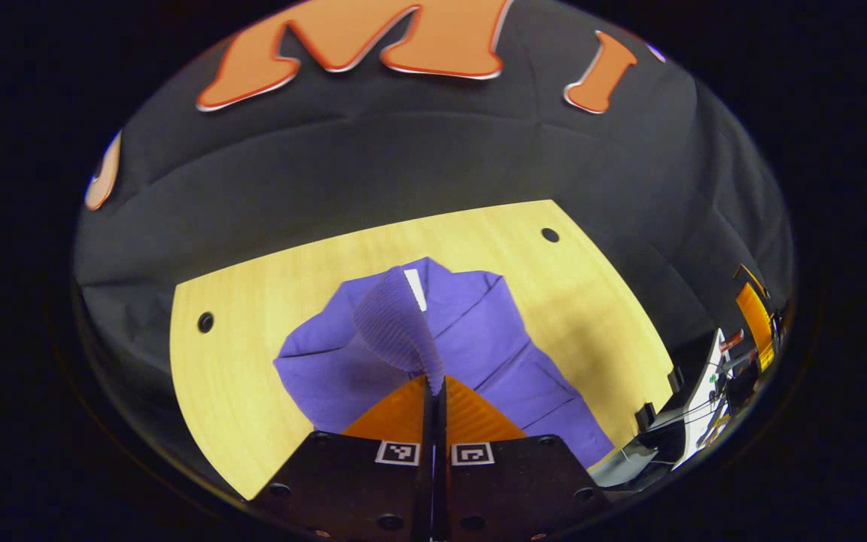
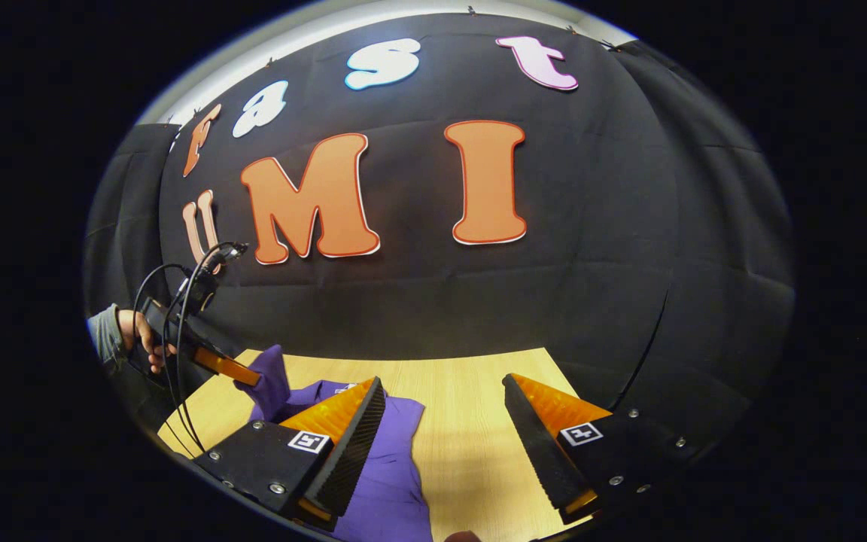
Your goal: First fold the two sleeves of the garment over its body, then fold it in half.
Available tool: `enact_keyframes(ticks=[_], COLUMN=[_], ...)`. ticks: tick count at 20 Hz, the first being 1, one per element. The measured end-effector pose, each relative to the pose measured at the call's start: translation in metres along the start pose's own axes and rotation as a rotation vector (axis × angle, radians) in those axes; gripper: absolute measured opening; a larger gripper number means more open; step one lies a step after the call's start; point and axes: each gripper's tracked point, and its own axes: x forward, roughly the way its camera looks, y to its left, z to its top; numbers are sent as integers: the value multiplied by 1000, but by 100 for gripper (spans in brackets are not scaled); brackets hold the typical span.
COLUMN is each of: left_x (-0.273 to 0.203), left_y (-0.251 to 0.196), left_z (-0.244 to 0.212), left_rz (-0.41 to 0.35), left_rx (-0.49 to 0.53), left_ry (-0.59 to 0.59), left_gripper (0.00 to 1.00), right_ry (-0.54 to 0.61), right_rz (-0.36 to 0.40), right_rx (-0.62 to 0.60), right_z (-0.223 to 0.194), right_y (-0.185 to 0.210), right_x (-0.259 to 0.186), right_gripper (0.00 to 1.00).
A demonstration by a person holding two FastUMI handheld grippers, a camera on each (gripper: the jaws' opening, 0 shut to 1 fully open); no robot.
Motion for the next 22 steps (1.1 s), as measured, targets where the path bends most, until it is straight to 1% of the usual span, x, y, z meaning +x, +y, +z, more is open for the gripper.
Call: enact_keyframes(ticks=[3, 5, 6, 7, 10, 11, 12, 13, 14, 15, 16, 17, 19, 20, 22], left_x=[30, 48, 56, 62, 66, 63, 59, 55, 47, 39, 28, 16, -6, -20, -45], left_y=[-37, -55, -64, -76, -109, -113, -113, -112, -109, -106, -103, -96, -85, -79, -59], left_z=[11, 14, 16, 18, 22, 25, 26, 30, 32, 35, 35, 36, 35, 31, 26], left_rz=[-29, -22, -21, -35, -93, -91, -85, -73, -60, -49, -33, -9, 32, 58, 129], left_rx=[56, 103, 121, 134, 142, 151, 164, 175, 181, 185, 189, 189, 172, 158, 131], left_ry=[7, 10, 7, 1, -32, -51, -72, -97, -120, -146, -167, -196, -264, -297, -382], left_gripper=[1, 2, 4, 10, 18, 29, 36, 53, 60, 70, 73, 81, 86, 86, 89], right_ry=[9, 14, 15, 17, 31, 35, 36, 37, 38, 39, 42, 44, 52, 59, 60], right_rz=[-16, -25, -30, -31, -39, -41, -40, -41, -36, -34, -28, -22, -1, 9, 24], right_rx=[9, 21, 28, 36, 39, 37, 36, 35, 36, 35, 34, 33, 27, 20, -5], right_z=[-4, -7, -10, -12, -20, -21, -21, -22, -22, -23, -24, -25, -28, -32, -35], right_y=[-12, -18, -21, -23, -28, -29, -30, -30, -30, -29, -28, -26, -18, -14, -7], right_x=[-4, -5, -6, -6, -8, -8, -9, -9, -9, -9, -8, -7, -5, -4, -3], right_gripper=[95, 95, 95, 95, 95, 95, 95, 95, 95, 95, 95, 95, 95, 95, 95])
